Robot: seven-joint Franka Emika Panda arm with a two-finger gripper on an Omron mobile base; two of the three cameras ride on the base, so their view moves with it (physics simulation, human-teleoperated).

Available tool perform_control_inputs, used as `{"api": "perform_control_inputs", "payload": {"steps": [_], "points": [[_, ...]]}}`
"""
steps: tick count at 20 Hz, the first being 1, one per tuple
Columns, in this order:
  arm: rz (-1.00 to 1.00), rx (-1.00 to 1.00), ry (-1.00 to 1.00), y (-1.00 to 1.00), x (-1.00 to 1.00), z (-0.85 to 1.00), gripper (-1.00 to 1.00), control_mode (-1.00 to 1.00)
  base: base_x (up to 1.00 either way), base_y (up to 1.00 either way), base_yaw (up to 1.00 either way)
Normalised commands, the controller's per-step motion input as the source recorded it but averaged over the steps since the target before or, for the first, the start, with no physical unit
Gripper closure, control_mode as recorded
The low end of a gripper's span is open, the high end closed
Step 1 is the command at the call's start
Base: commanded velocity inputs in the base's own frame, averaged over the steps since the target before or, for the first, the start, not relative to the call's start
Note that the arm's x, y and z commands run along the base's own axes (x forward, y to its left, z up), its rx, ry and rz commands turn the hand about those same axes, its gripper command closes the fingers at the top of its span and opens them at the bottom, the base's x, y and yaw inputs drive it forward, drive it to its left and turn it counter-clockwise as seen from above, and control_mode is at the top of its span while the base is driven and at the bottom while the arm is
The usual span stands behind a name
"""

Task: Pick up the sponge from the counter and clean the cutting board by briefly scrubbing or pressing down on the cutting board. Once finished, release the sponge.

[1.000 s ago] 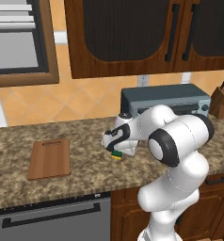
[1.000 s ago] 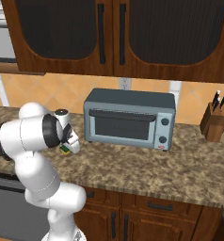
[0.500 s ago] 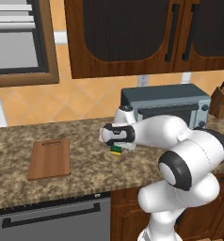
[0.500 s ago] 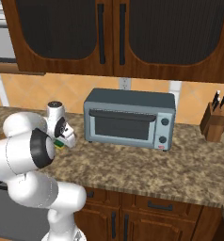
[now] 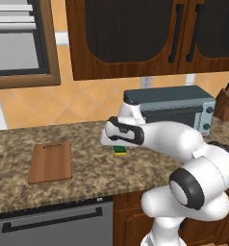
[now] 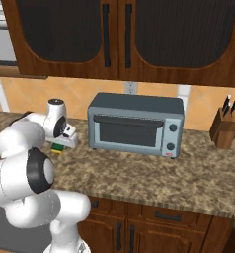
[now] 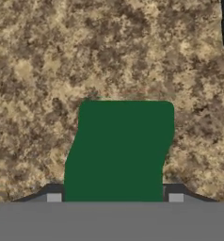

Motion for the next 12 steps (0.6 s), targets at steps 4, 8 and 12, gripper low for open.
{"api": "perform_control_inputs", "payload": {"steps": [4,8,12], "points": [[0.35,-0.14,-0.04,0.0,-0.18,0.08,1.0,-1.0,0.0,0.0,0.0],[0.21,-0.06,-0.03,0.01,-0.28,0.0,1.0,-1.0,0.0,0.0,0.0],[0.0,0.0,0.0,0.0,0.0,0.0,1.0,1.0,-0.14,0.35,0.16]]}}
